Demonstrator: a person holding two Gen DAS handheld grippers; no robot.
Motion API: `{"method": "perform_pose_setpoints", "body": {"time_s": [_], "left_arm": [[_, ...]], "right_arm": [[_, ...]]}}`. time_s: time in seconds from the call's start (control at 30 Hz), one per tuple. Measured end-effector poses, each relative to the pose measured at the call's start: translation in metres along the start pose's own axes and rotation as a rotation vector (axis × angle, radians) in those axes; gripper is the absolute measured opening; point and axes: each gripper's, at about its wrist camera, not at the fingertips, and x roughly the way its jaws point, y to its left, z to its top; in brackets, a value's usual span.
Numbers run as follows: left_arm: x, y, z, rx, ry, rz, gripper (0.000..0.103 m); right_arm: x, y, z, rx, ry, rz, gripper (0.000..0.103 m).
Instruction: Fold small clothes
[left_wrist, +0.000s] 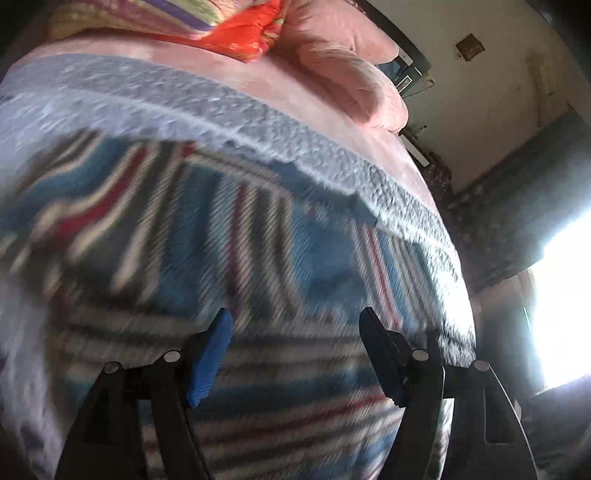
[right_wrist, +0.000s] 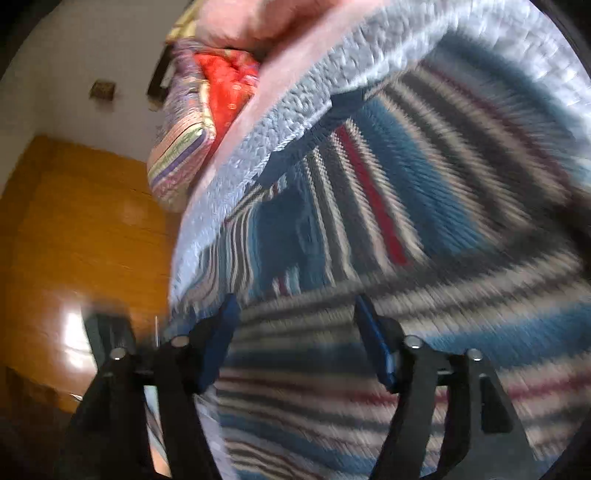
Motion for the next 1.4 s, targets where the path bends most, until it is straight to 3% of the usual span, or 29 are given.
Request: {"method": "perform_pose_setpoints", "body": {"time_s": [0.17, 0.37, 0.4, 0.57, 0.6, 0.83, 1.07, 1.2, 1.4], "left_arm": [[-0.046, 0.019, -0.064, -0.032, -0.007, 0.021, 0.072], [-0.081, 0.047, -0.111, -0.163, -0.005, -0.005, 0.072], [-0.087, 0.053, -0.115, -0.187, -0.013, -0.007, 0.072], [-0.106, 0.068, -0.125, -0.261, -0.033, 0.005, 0.072], [-0.112, 0.071, -0.127, -0.27, -0.041, 0.005, 0.072], [-0.141, 0.072, -0.105, -0.244, -0.09, 0.012, 0.072], [-0.158, 0.062, -0.066, -0.2, -0.134, -0.019, 0.071], [-0.155, 0.056, -0.04, -0.176, -0.151, -0.05, 0.071], [-0.122, 0.059, 0.01, -0.182, -0.139, -0.104, 0.071]], "right_arm": [[0.052, -0.014, 0.037, 0.175, 0.102, 0.064, 0.06], [0.071, -0.009, 0.047, 0.219, 0.141, 0.053, 0.057], [0.071, -0.007, 0.048, 0.222, 0.144, 0.048, 0.054], [0.073, 0.012, 0.055, 0.166, 0.161, 0.006, 0.011], [0.07, 0.019, 0.058, 0.147, 0.153, -0.008, 0.008], [0.023, 0.087, 0.085, -0.025, 0.085, -0.041, 0.007], [-0.02, 0.126, 0.119, -0.131, 0.033, -0.084, 0.007], [-0.04, 0.127, 0.131, -0.16, 0.013, -0.116, 0.007], [-0.045, 0.094, 0.135, -0.166, 0.021, -0.165, 0.007]]}}
